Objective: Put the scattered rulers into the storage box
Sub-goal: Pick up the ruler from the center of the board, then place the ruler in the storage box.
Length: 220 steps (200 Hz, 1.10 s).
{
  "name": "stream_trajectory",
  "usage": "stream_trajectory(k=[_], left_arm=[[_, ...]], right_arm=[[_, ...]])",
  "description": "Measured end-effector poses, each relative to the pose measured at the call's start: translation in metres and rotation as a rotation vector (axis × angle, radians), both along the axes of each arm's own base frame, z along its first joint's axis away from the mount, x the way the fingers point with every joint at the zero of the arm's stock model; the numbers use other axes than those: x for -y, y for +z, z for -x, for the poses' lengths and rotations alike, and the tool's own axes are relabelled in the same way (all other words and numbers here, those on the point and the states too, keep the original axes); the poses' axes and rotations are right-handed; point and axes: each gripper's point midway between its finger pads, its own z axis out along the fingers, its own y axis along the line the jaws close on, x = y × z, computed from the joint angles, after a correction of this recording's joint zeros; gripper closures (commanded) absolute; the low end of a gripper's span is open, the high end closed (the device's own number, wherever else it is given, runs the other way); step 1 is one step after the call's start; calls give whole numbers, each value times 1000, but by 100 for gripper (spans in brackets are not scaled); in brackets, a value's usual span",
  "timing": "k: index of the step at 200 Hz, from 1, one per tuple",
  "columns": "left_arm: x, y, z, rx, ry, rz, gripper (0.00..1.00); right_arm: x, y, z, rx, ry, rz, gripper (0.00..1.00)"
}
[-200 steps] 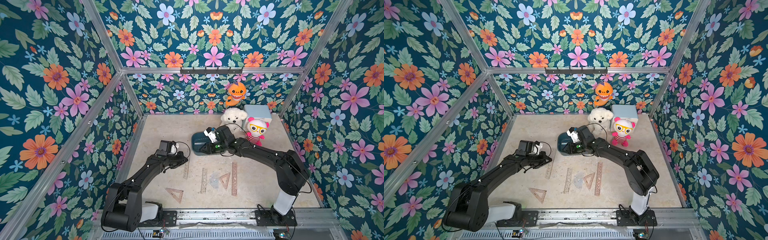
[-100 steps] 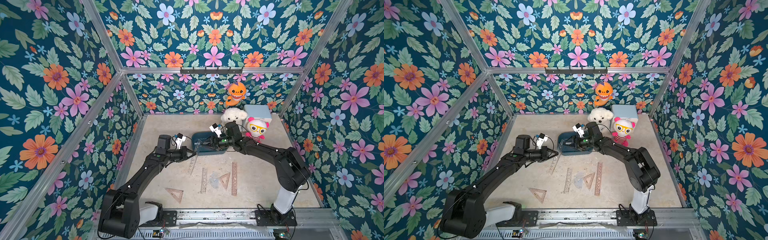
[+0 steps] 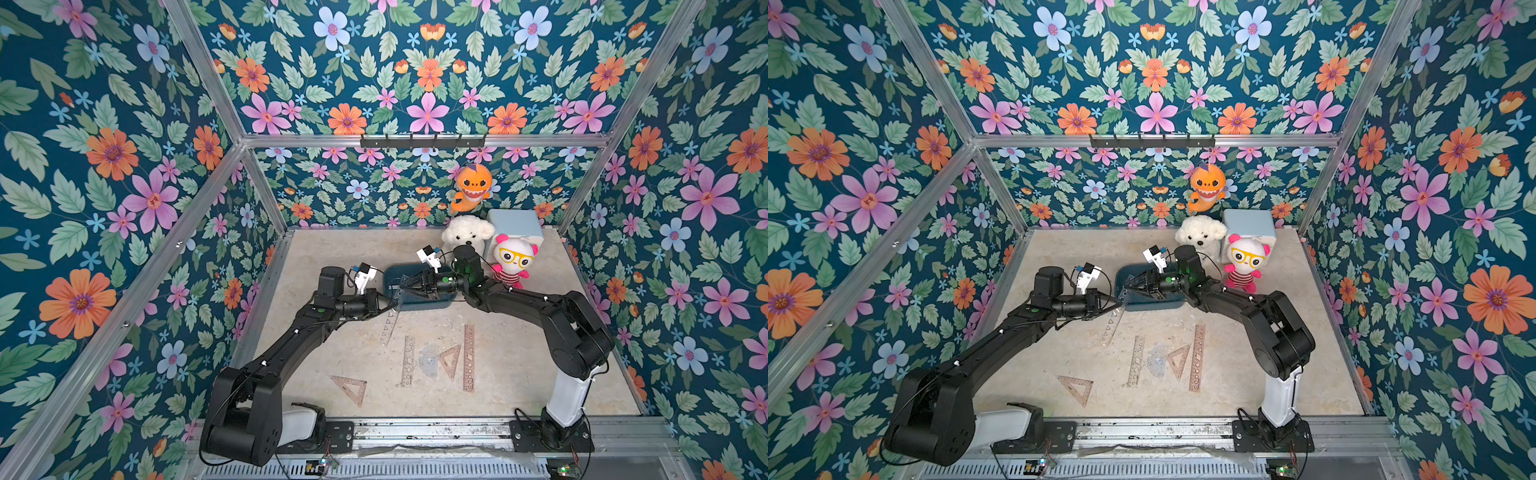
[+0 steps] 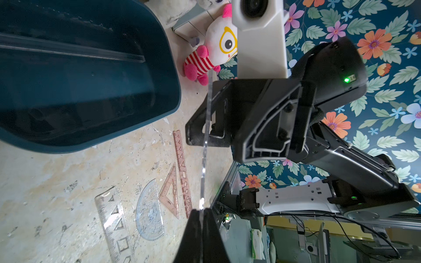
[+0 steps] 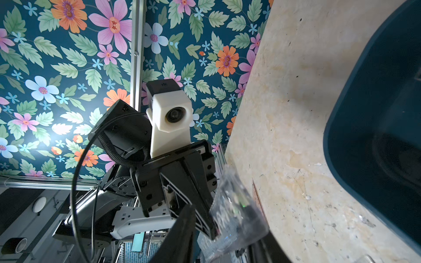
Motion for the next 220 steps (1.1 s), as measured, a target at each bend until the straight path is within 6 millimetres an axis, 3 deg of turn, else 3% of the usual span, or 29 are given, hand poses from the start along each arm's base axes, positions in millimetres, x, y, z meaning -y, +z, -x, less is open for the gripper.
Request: stream_trajectory(k=[42,67,83,114,129,156,173,220], left_arm=[[0,2,0,10,-1,8,100],[1,3,0,8,1,12,92],[1,4,0,16,0,14,78],[-1,1,-3,17,18,-15,33],[-5,2,-10,36,52,-56,22],[-18,3,-33,90,157,-160,12],[-28,-1,-52,107,233,-236,11],[-50,-3,-91,154,376,-388,10]], right_arm=[[0,1,-1,-8,0,-18,93],[2,2,-2,-4,4,-30,97],[4,4,-2,-12,2,-39,100],[8,7,-9,-11,-29,-49,100],[13,8,-14,-8,-57,-46,100],[25,8,-30,17,-154,-21,100],[35,7,-46,44,-256,8,100],[70,-23,-98,80,-604,141,100]])
